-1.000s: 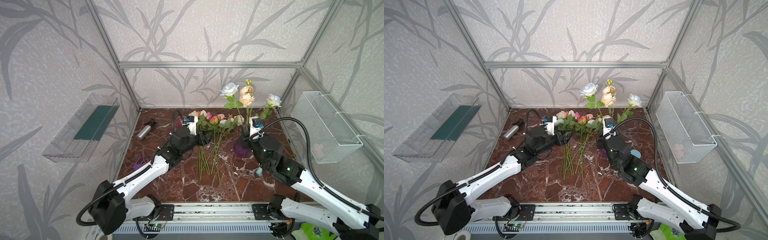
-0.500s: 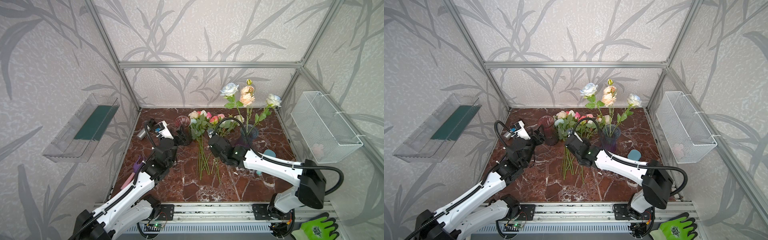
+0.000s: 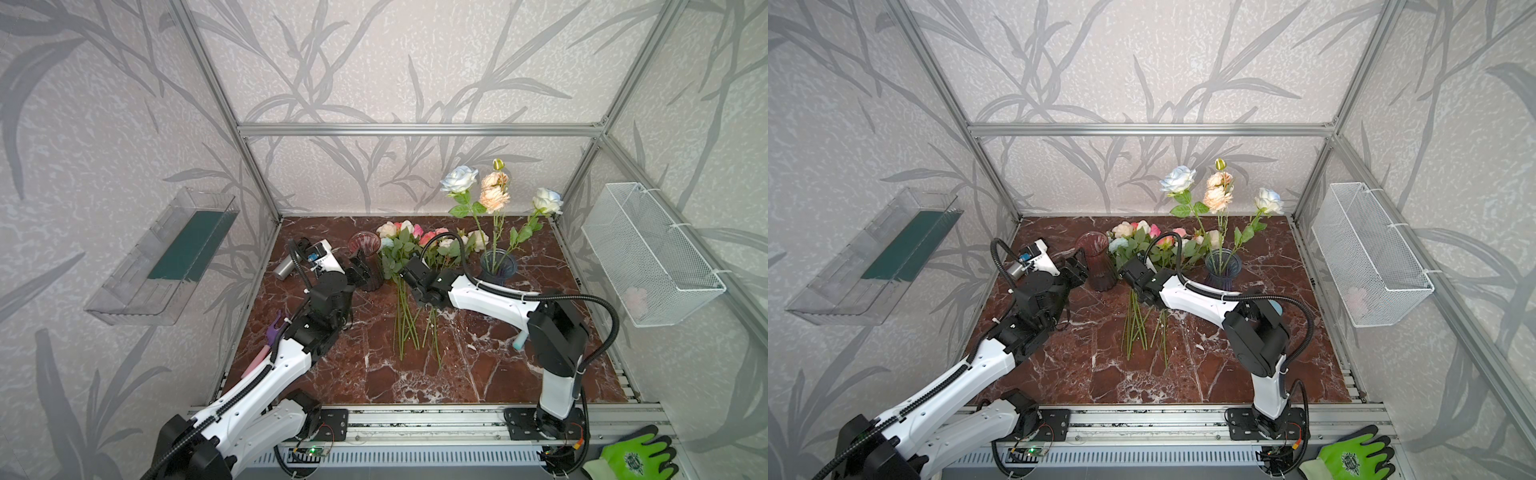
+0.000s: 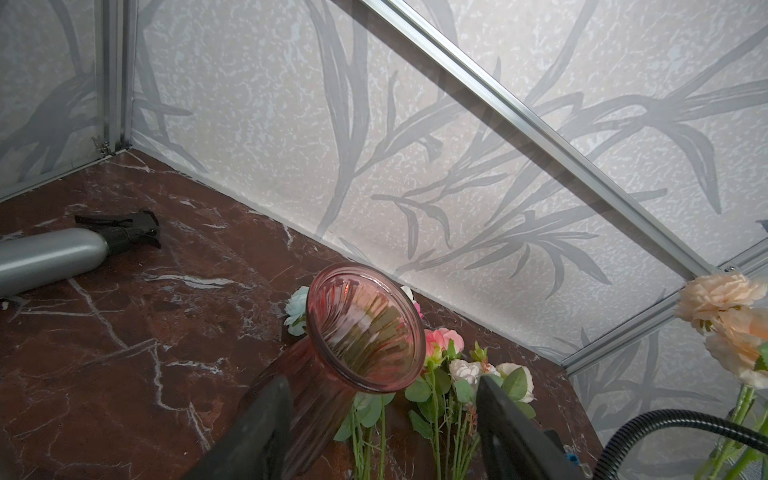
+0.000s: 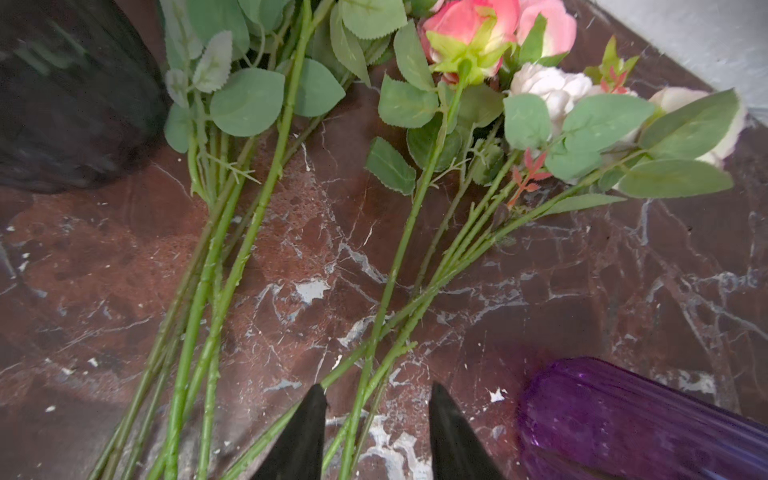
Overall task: Arrange the flowers into the vase
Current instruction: 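Release the peach rose and return the right gripper to the rose stems, then grasp a pink rose stem with the right gripper and start lifting it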
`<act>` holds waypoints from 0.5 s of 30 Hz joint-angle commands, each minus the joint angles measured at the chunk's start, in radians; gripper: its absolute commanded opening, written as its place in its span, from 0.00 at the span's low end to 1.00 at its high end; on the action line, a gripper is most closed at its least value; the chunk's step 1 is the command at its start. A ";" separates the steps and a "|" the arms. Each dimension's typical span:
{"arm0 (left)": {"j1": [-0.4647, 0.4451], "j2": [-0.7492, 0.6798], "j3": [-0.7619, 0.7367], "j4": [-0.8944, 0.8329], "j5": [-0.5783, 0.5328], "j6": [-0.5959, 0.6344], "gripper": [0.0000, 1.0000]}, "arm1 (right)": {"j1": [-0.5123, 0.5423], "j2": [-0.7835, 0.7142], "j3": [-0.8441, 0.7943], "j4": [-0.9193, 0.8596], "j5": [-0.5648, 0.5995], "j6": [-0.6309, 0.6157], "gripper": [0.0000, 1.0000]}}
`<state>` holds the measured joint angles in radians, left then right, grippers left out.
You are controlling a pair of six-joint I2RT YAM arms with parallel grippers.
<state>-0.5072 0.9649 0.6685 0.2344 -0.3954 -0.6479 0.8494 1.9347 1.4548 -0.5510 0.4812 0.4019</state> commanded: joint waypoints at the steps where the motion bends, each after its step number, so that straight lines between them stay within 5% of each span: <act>1: 0.014 0.010 0.035 -0.011 0.041 -0.041 0.70 | -0.029 0.054 0.058 -0.047 -0.027 0.079 0.42; 15: 0.042 0.047 0.044 0.019 0.143 -0.065 0.69 | -0.093 0.244 0.189 -0.066 -0.051 0.118 0.37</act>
<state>-0.4744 1.0000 0.6727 0.2329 -0.2806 -0.6914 0.7647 2.1601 1.6096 -0.5972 0.4461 0.5003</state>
